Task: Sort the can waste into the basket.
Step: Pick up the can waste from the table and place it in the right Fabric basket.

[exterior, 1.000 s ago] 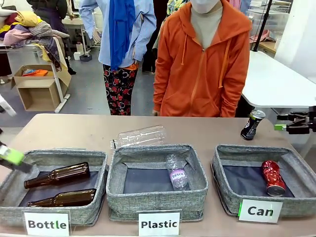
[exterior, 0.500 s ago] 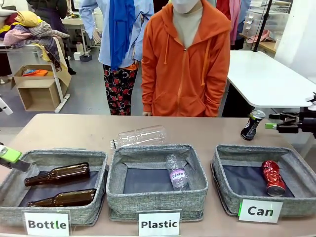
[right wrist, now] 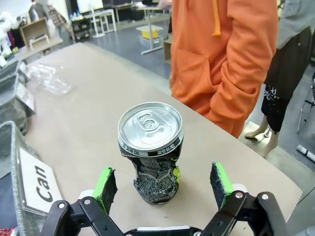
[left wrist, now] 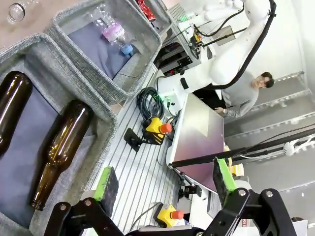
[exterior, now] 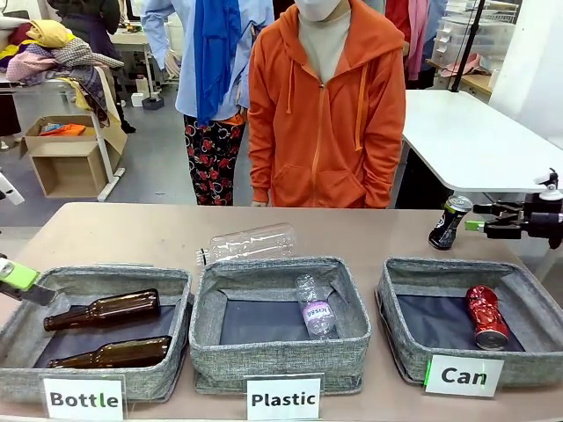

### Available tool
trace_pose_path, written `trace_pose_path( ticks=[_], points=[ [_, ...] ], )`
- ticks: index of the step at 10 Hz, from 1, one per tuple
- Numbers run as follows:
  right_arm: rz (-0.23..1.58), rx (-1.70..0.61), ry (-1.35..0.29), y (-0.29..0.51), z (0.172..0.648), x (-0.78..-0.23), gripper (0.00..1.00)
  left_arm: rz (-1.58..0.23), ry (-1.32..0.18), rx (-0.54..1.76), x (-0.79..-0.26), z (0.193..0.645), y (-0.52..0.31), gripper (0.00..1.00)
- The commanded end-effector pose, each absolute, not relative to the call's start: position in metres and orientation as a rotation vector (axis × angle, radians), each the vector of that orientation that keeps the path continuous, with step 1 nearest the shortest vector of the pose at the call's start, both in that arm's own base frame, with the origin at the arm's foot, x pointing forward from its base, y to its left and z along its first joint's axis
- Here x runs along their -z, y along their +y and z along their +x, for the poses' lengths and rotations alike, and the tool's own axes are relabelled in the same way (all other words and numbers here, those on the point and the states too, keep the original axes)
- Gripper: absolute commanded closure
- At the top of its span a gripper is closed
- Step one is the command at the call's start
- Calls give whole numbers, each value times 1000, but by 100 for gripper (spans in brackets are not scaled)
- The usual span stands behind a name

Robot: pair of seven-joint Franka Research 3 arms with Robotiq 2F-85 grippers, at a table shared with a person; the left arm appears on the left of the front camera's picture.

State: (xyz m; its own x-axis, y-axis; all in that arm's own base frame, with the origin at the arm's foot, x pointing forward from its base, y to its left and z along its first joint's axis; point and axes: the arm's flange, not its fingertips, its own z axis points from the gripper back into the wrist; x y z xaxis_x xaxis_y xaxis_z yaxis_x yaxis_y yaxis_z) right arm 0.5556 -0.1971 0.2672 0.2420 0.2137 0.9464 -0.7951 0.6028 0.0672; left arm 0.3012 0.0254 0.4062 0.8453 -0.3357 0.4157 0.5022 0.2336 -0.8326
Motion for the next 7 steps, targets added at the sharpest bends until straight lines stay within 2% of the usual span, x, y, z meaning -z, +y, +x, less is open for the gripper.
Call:
trace_pose_path(
  ticks=[1,7],
  points=[
    [591,-767,-1148,-189,568,-253,0,-1222,-168,573,-409,300,24,0],
    [687,-774,-1111,-168,578,-238,0,-1222,-168,573,-409,300,24,0]
  ],
)
